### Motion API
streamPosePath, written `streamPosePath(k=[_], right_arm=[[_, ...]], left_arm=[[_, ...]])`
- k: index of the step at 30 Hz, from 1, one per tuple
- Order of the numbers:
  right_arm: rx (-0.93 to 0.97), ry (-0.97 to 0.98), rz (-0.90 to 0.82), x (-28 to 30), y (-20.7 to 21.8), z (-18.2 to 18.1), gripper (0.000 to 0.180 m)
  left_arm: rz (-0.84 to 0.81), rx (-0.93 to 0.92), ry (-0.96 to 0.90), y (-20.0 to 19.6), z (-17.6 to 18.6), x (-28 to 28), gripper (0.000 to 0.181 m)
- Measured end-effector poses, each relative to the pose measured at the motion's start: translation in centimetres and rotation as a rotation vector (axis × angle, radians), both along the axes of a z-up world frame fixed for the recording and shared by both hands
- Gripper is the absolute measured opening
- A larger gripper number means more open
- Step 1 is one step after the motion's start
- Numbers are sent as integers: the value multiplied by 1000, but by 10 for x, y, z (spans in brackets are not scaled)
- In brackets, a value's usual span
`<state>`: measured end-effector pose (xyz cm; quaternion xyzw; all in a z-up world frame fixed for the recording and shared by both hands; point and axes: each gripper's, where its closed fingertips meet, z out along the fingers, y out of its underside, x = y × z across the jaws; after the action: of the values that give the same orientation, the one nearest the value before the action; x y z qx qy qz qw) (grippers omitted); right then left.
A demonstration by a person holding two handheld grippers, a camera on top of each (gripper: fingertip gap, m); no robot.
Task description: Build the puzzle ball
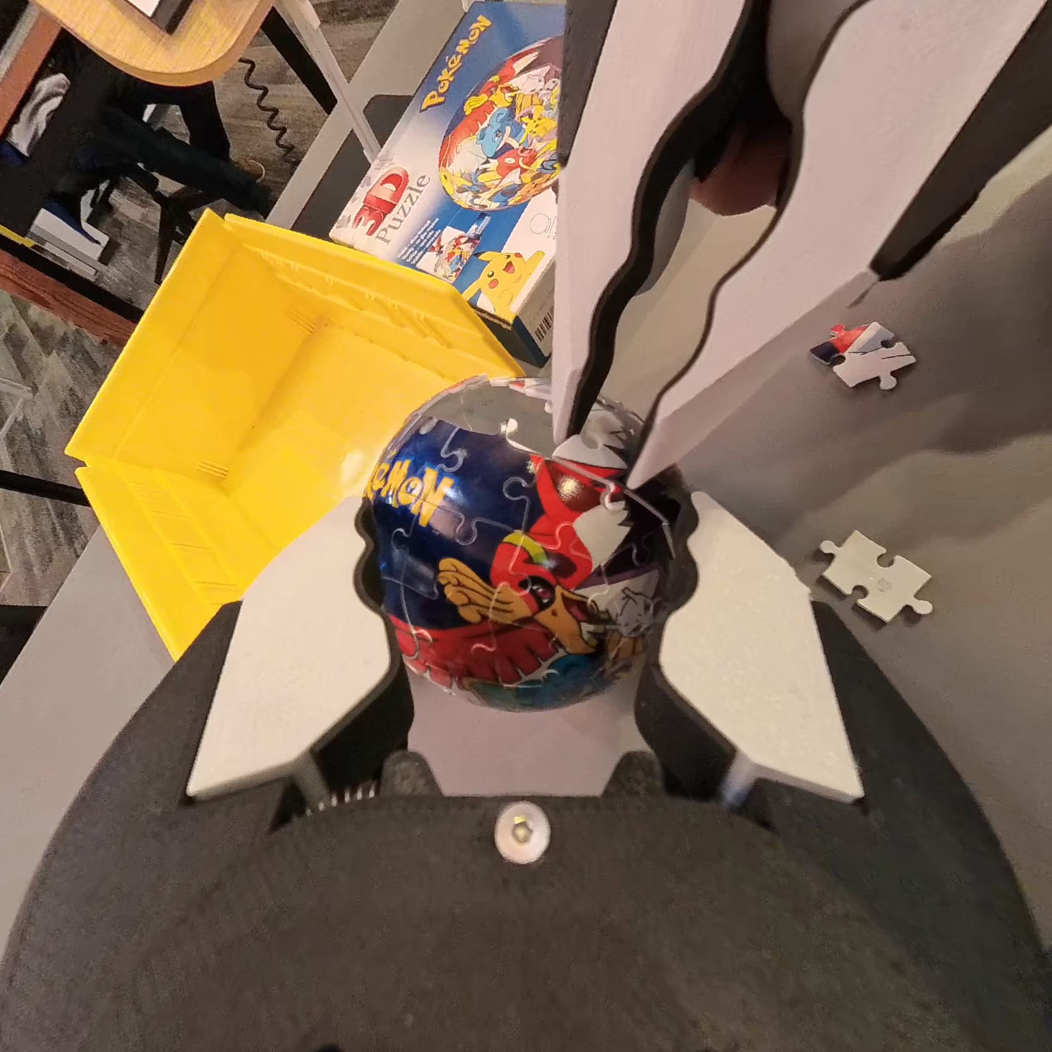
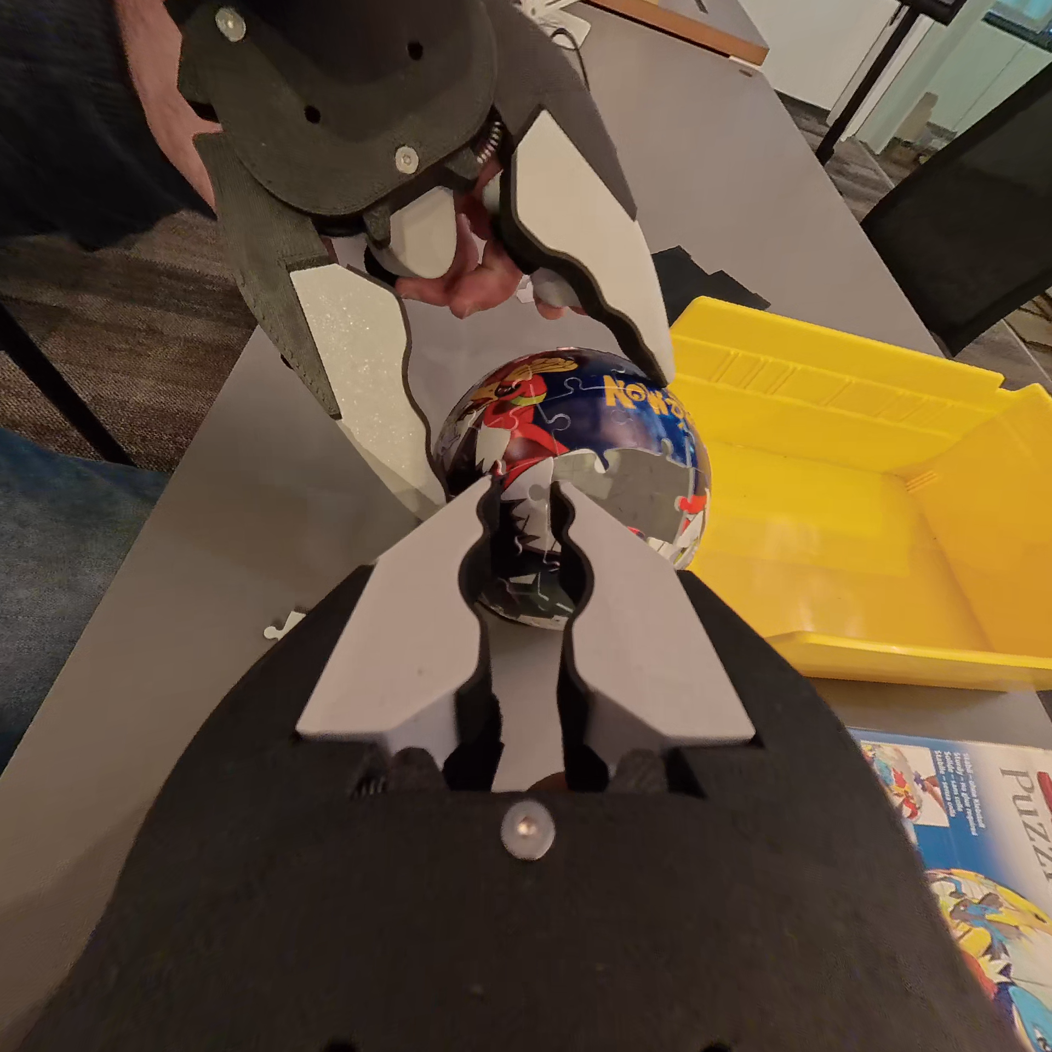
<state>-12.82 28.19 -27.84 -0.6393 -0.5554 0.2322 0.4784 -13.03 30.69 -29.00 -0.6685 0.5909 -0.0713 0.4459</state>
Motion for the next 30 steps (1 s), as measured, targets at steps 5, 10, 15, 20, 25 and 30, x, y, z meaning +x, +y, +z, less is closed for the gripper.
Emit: streamPosePath(k=[5,10,15,20,25,30], right_arm=[[-12,17,-21,1,1,0,12],[24,8,-35,-2,-2,3,25],[62,-15,-60,-4,-1,-2,22],[33,22,-74,-4,0,-2,19],[2,59,-89,-3,0,-3,19],[10,77,-109,-3,0,-2,19]], left_arm=[[0,4,1,0,0,0,98],[1,8,4,0,0,0,98],[0,11,9,0,0,0,97],[-1,14,6,0,0,0,98],[-4,15,-2,0,0,0,98],[-7,20,-9,-1,0,0,97]])
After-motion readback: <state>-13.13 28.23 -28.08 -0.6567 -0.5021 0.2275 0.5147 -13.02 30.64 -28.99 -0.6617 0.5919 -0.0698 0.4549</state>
